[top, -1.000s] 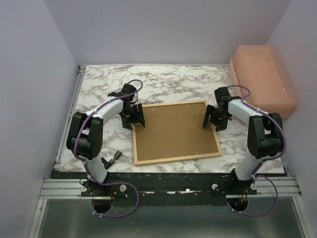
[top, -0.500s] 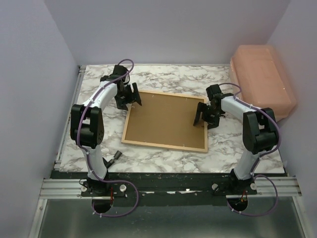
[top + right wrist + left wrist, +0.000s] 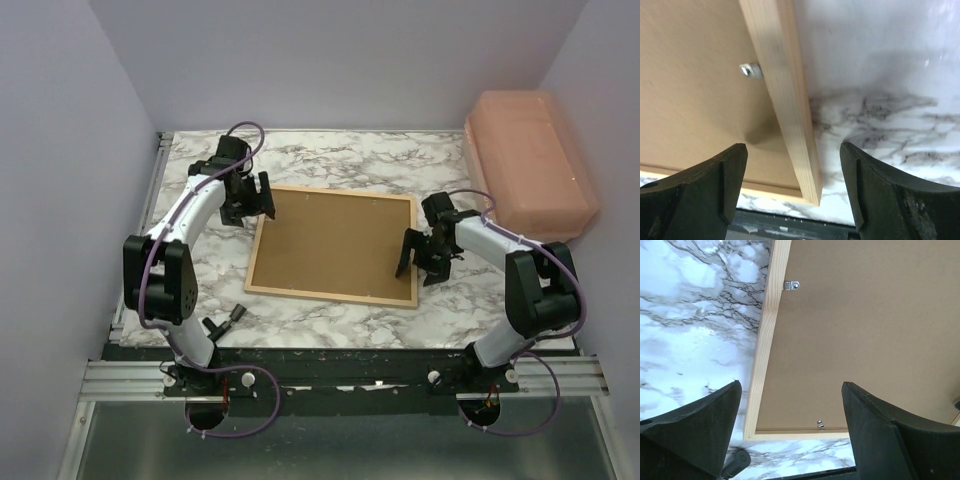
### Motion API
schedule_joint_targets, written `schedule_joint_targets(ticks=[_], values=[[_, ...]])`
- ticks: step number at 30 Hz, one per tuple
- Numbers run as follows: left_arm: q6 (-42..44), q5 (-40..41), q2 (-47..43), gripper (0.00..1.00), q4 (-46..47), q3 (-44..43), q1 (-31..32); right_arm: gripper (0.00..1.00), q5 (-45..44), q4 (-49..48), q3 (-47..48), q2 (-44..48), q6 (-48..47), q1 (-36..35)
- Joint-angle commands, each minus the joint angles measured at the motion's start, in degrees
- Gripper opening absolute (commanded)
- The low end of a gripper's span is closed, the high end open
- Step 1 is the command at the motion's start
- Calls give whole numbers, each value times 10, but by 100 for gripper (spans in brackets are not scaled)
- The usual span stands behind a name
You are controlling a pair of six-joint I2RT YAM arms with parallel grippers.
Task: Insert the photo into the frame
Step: Install the photo frame at the center of the board, then turn over the photo frame at the center of the board.
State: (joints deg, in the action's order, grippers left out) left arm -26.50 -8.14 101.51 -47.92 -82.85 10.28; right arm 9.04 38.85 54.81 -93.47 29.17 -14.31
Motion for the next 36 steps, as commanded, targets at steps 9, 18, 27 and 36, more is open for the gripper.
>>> schedule_joint_targets(ticks=[9, 18, 27, 36], values=[[63, 63, -183, 91, 62, 112, 134, 48, 55, 29, -90, 42, 36, -5], [79, 10, -288, 99, 181, 214, 223, 2, 41, 55, -35, 17, 18, -5], [124, -6, -357, 98, 238, 274, 302, 0, 33, 136, 69, 22, -4, -5], [190, 88, -337, 97, 236, 271, 402, 0, 64, 217, 152, 47, -17, -5]])
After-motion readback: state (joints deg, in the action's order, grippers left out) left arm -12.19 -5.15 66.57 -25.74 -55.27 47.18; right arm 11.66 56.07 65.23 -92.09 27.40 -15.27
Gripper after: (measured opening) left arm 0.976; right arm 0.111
